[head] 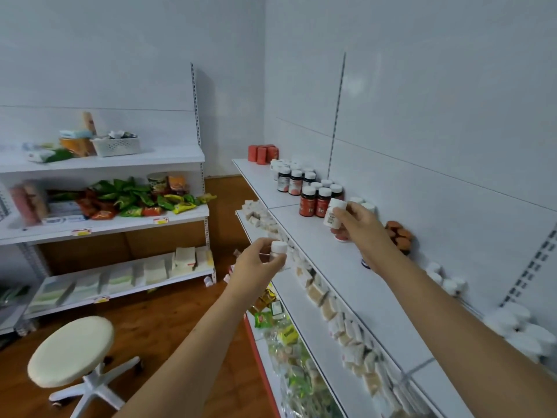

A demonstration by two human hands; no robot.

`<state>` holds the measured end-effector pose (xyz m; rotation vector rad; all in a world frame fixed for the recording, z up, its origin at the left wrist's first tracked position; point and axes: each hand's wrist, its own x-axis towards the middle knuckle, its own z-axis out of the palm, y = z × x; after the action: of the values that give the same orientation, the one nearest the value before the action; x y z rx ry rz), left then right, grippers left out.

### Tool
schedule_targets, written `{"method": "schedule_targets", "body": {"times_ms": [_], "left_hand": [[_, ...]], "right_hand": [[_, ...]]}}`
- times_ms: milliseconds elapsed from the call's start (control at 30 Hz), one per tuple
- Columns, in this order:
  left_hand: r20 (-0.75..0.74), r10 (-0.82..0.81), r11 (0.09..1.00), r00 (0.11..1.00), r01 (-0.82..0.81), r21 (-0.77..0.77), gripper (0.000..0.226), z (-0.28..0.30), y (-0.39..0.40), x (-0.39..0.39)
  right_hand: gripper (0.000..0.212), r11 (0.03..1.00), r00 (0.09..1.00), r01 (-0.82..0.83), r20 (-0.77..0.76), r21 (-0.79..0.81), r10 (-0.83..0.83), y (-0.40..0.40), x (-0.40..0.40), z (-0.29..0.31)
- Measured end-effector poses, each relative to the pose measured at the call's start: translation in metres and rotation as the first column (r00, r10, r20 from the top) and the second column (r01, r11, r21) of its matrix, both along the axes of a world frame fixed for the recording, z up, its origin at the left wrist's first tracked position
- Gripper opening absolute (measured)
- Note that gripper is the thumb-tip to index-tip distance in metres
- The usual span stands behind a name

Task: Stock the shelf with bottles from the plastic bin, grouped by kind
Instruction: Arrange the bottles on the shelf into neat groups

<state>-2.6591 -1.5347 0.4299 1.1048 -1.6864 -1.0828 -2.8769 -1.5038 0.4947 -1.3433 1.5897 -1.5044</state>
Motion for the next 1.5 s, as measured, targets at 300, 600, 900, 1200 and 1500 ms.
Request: {"method": "schedule_targets", "body": {"times_ms": [300,600,900,1200,1500], "left_hand": [[0.003,-0.069,0.997,0.998,0.068,0.024,0.031,-0.001,-0.174,0.039],[0.055,-0.08,0.996,0.995,0.078,0.033,0.034,-0.02,-0.368,0.031],[0.1,-0.046,0.999,0.994,0.046,0.009,0.033,-0.008,-0.57,0.004],[0.147,-0.09,0.996,0.985,0.088,0.017,0.029,-0.023,-0.739,-0.001],[0.162,-0.295,0.956,0.942,0.291,0.048,0.028,-0.045,-0.908,-0.016]], "right_hand": [[0.015,0.998,0.997,0.057,-0.056,-0.02,-0.058,-0.155,0.041,0.003],[0.015,0.993,0.979,0.116,-0.171,0.007,-0.113,-0.344,0.016,-0.022],[0.021,0.998,0.966,0.06,-0.253,0.019,-0.053,-0.563,-0.003,-0.01],[0.022,0.987,0.937,0.148,-0.329,0.063,-0.12,-0.722,-0.014,-0.027],[0.019,0.917,0.882,0.378,-0.353,0.13,-0.314,-0.841,-0.034,-0.04]]}}
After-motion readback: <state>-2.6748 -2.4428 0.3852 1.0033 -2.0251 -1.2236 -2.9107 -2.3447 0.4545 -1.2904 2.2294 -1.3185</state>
